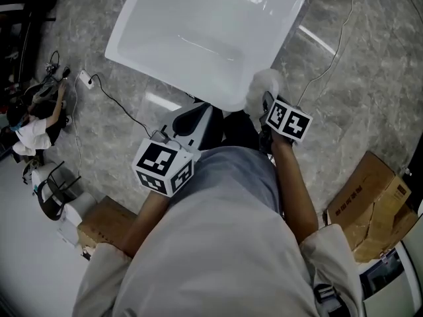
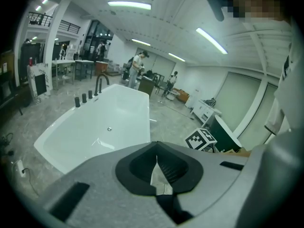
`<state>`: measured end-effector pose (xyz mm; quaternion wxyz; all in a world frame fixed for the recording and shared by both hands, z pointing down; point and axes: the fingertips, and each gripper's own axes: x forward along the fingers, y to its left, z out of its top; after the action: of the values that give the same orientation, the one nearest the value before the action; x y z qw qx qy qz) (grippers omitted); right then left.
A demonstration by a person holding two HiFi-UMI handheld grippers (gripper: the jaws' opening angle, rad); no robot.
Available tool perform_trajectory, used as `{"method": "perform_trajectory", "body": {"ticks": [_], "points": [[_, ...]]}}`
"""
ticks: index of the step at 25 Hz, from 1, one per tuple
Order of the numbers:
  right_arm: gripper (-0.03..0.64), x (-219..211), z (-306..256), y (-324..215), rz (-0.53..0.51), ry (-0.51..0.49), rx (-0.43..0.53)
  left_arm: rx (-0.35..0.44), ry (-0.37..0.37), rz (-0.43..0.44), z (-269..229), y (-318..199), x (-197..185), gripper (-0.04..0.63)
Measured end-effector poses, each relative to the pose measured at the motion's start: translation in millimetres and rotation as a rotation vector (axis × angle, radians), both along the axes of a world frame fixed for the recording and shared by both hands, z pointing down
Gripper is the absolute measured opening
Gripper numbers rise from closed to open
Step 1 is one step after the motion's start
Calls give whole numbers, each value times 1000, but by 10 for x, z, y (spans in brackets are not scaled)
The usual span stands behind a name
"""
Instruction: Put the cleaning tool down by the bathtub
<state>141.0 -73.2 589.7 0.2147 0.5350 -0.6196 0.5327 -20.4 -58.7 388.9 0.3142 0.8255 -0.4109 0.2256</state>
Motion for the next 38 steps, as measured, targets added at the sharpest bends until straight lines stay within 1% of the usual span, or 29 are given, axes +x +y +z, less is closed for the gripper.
{"method": "perform_trajectory", "body": {"ticks": [5, 19, 24, 30, 38], "points": [[84, -42, 168, 2, 16, -6, -25, -4, -11, 0, 19, 7, -51, 5], [84, -148, 520, 2, 23, 25, -100, -27, -29, -6, 38, -32, -202, 5], [84, -153, 600, -22, 40, 39, -109, -38, -34, -14, 59, -22, -272, 5], [84, -125, 721, -65, 72, 54, -116, -55, -23, -23, 85, -2, -331, 5], [84, -164, 813, -94, 80, 59, -123, -63, -20, -29, 91, 12, -382, 5]]}}
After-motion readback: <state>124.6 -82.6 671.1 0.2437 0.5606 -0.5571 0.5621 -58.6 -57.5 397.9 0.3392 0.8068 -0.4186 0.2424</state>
